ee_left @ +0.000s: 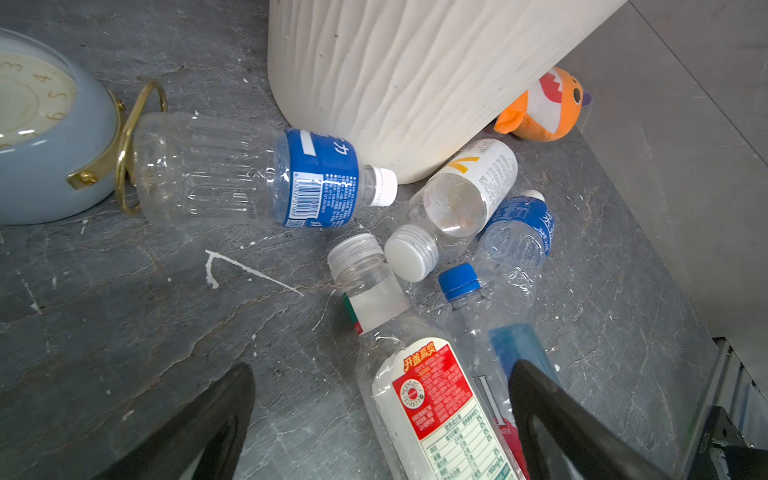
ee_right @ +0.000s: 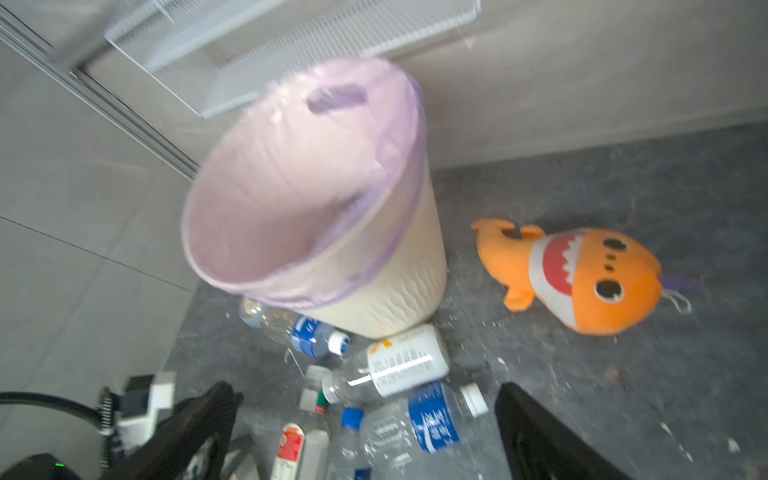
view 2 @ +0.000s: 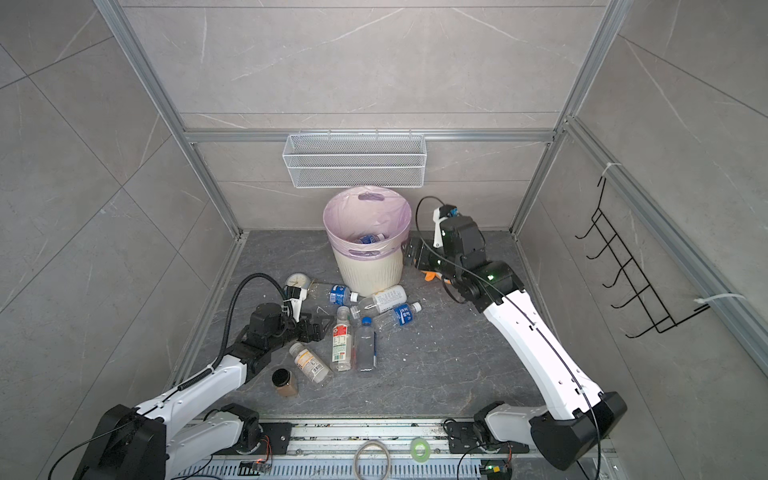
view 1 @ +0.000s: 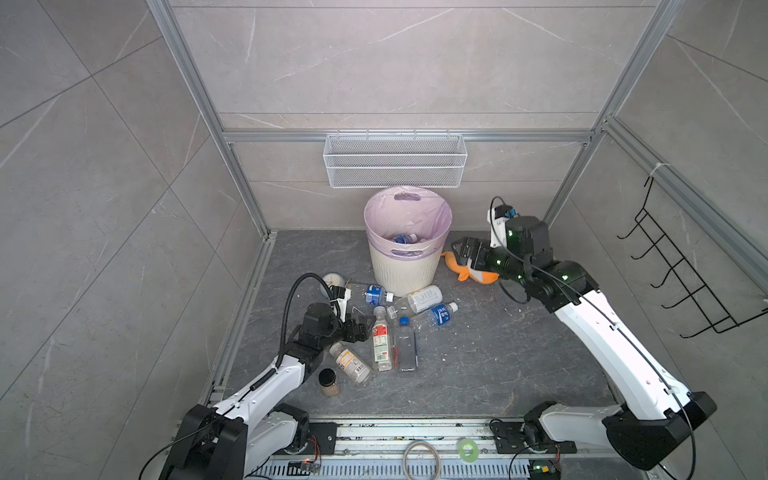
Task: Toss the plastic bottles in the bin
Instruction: 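Lower the right gripper back near the bottles while the left gripper reaches the red-labelled bottle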
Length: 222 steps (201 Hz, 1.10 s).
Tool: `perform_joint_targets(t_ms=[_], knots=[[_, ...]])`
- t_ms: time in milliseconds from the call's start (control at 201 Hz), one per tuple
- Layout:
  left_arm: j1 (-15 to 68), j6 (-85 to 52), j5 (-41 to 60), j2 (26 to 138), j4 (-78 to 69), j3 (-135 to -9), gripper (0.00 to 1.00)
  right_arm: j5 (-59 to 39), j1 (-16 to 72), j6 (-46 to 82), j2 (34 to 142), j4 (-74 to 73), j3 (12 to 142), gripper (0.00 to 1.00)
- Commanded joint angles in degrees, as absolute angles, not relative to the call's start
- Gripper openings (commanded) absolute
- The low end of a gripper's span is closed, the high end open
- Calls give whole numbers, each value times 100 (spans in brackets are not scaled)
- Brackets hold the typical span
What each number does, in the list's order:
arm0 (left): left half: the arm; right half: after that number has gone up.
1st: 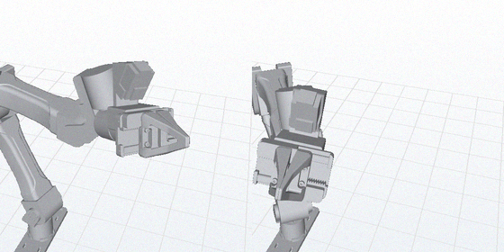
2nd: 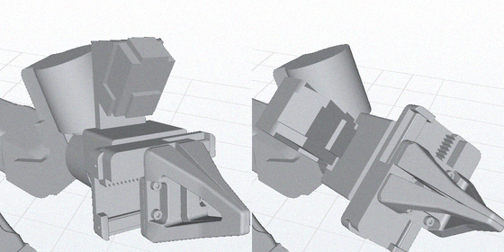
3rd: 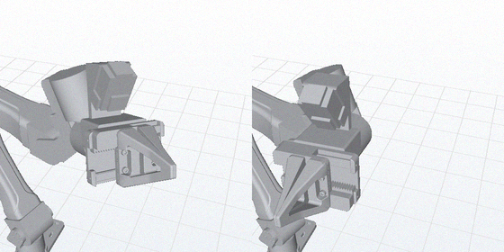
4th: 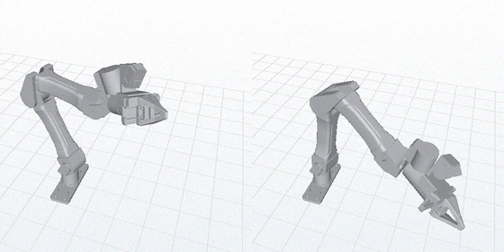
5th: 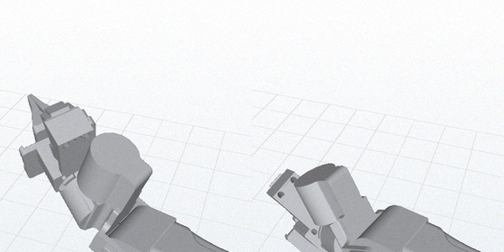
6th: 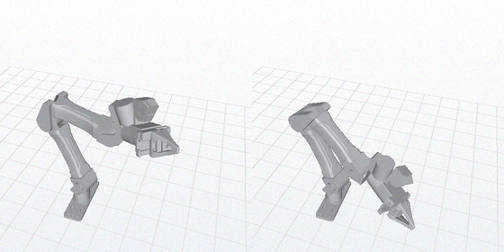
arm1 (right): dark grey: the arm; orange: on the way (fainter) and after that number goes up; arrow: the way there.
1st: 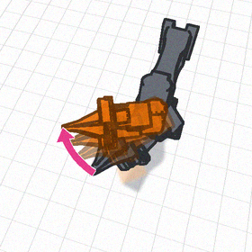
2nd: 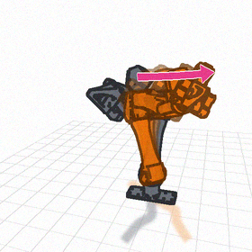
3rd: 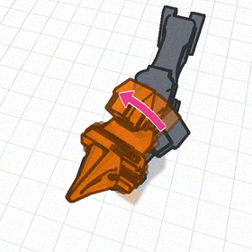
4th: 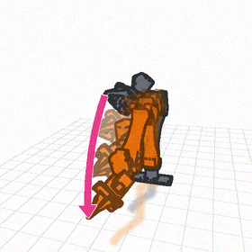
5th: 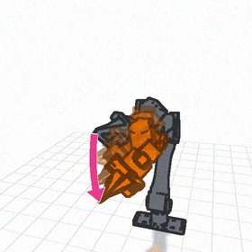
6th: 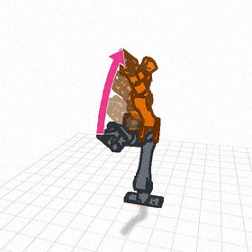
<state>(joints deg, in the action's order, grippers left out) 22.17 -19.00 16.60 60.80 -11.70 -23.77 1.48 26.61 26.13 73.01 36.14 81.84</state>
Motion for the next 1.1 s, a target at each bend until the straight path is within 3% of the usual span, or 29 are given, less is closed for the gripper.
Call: perform_joint_targets(t_ms=[0,513,1100], knots=[[2475,-1693,1472,5852,-1085,-2426,98,326,2656,2562,6783,3273,7195,99],[3649,-2475,-208,5745,637,-3290,100,973,2663,2675,4665,2658,3521,100],[4515,-3631,-843,6874,2376,-4332,94,1090,2760,2823,4166,1835,2540,100]])
